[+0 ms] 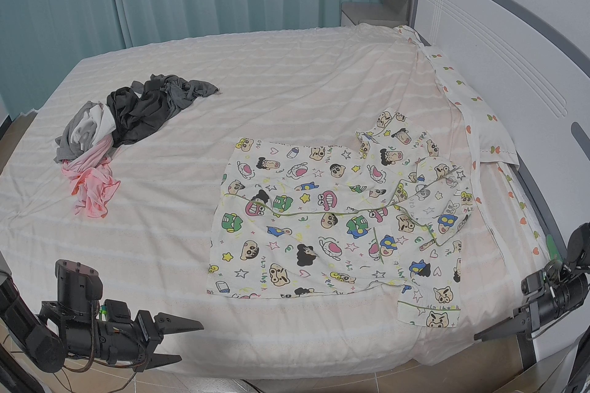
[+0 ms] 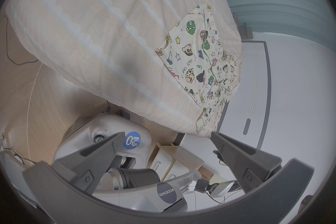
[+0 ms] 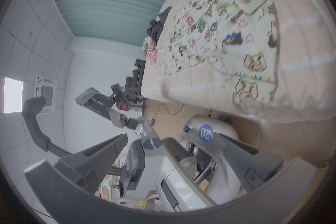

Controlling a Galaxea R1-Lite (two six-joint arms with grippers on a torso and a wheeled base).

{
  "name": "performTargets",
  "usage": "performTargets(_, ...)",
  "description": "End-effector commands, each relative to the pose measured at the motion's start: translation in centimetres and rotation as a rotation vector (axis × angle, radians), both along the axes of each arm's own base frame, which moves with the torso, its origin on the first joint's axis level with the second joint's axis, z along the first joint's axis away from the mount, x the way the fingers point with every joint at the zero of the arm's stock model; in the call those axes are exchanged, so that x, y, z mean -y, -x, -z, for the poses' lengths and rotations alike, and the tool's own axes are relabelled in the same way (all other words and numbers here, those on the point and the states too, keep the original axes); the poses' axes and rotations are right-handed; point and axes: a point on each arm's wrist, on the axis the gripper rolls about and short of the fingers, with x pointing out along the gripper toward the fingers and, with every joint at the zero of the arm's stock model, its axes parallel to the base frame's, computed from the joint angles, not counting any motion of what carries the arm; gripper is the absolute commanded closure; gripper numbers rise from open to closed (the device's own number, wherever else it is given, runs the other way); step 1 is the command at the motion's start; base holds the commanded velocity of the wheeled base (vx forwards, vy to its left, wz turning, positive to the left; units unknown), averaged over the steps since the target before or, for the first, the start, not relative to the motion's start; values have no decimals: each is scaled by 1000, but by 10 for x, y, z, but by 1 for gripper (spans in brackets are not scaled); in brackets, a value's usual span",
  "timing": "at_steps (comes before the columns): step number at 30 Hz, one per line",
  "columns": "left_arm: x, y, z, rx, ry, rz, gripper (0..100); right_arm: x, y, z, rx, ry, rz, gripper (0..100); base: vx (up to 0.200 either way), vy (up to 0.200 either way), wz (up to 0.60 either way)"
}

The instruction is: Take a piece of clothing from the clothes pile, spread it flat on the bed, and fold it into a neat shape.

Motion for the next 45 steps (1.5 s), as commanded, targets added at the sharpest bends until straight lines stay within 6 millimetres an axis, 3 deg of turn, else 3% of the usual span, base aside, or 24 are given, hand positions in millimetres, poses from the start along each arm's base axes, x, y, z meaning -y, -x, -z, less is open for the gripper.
performTargets(1,0,4,2,-16,-3,2,0,11,-34,-5,123,25,16,0,0,0,0)
performTargets(2,0,4,2,-16,-3,2,0,13,-36,-5,125,27,21,0,0,0,0)
performTargets(3,0,4,2,-15,-3,2,0,24,-58,-7,139,42,56,0,0,0,0)
performTargets(7,0,4,2,-17,-4,2,0,38,-95,8,164,51,75,0,0,0,0)
performTargets(9,0,4,2,-17,-4,2,0,40,-102,14,164,52,76,0,0,0,0)
performTargets(13,0,4,2,-15,-3,2,0,49,-132,48,189,68,95,0,0,0,0)
performTargets(18,0,4,2,-17,-4,2,0,51,-134,59,243,79,99,0,0,0,0)
performTargets(19,0,4,2,-17,-4,2,0,52,-139,74,339,116,100,0,0,0,0)
performTargets(22,0,4,2,-17,-4,2,0,53,-139,91,404,154,110,0,0,0,0)
performTargets(28,0,4,2,-17,-4,2,0,43,-139,91,384,268,72,0,0,0,0)
performTargets(45,0,4,2,-15,-3,2,0,26,-146,89,383,265,28,0,0,0,0)
